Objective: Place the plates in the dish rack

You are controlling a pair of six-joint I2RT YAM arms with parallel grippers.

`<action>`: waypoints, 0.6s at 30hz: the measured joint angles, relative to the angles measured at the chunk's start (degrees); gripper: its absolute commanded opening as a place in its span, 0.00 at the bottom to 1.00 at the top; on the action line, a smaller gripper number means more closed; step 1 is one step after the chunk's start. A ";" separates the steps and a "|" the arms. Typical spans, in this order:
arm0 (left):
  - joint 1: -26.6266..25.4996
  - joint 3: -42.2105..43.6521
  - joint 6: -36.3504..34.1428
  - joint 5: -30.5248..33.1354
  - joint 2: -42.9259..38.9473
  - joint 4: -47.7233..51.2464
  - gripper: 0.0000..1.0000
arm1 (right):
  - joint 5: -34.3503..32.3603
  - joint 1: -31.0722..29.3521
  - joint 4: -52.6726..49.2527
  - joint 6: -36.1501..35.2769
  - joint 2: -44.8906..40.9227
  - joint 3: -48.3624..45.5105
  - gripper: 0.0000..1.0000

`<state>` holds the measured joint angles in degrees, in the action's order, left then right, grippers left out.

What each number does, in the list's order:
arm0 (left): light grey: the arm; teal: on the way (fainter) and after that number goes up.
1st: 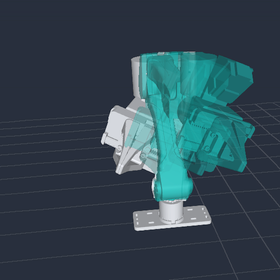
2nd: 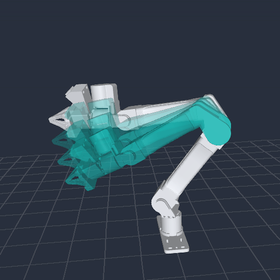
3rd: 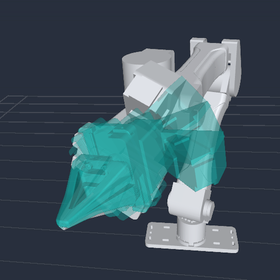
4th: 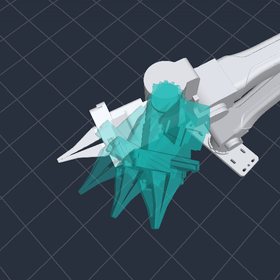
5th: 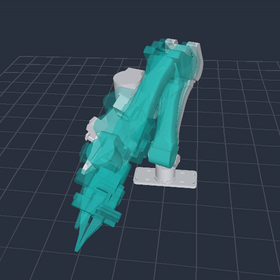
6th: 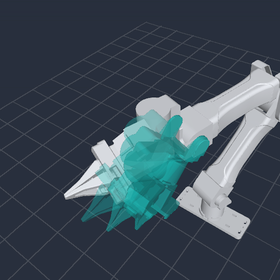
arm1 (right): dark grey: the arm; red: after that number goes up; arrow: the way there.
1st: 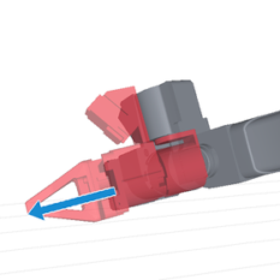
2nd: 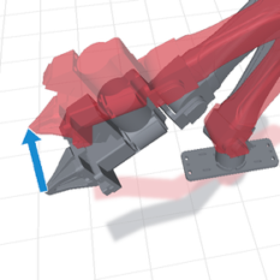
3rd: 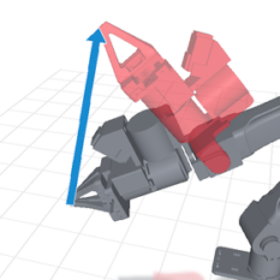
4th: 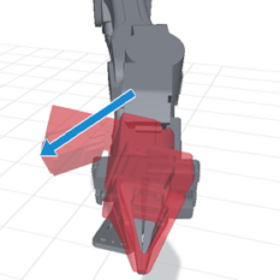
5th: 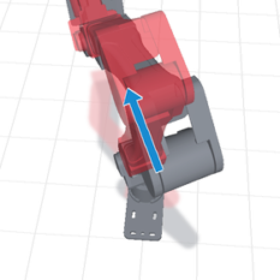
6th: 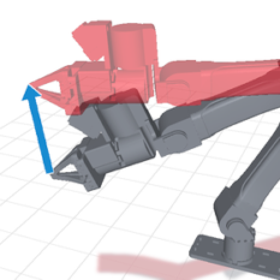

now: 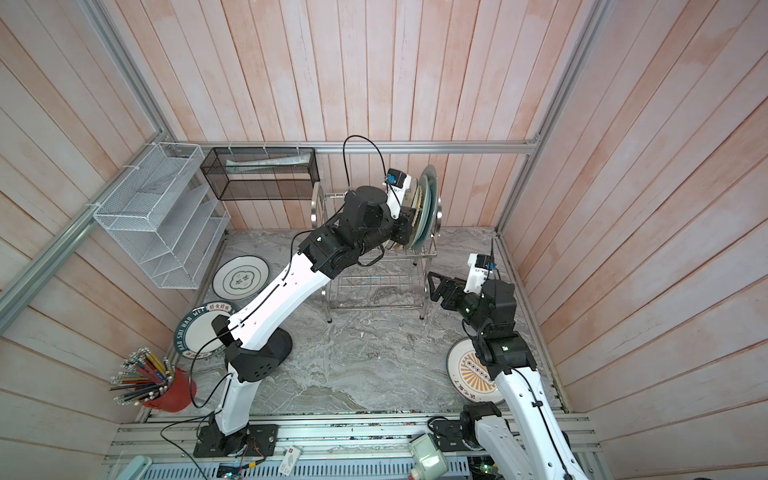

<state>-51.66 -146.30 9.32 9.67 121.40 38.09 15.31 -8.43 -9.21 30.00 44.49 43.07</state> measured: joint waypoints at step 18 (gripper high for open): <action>-1.40 3.78 -0.09 5.18 -1.60 -4.37 0.00 | 1.11 0.00 0.66 0.02 0.63 -0.07 0.91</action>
<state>-53.06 -142.52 9.23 14.85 119.81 33.71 16.43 -8.43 -8.56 30.02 45.12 43.00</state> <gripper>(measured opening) 0.080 0.912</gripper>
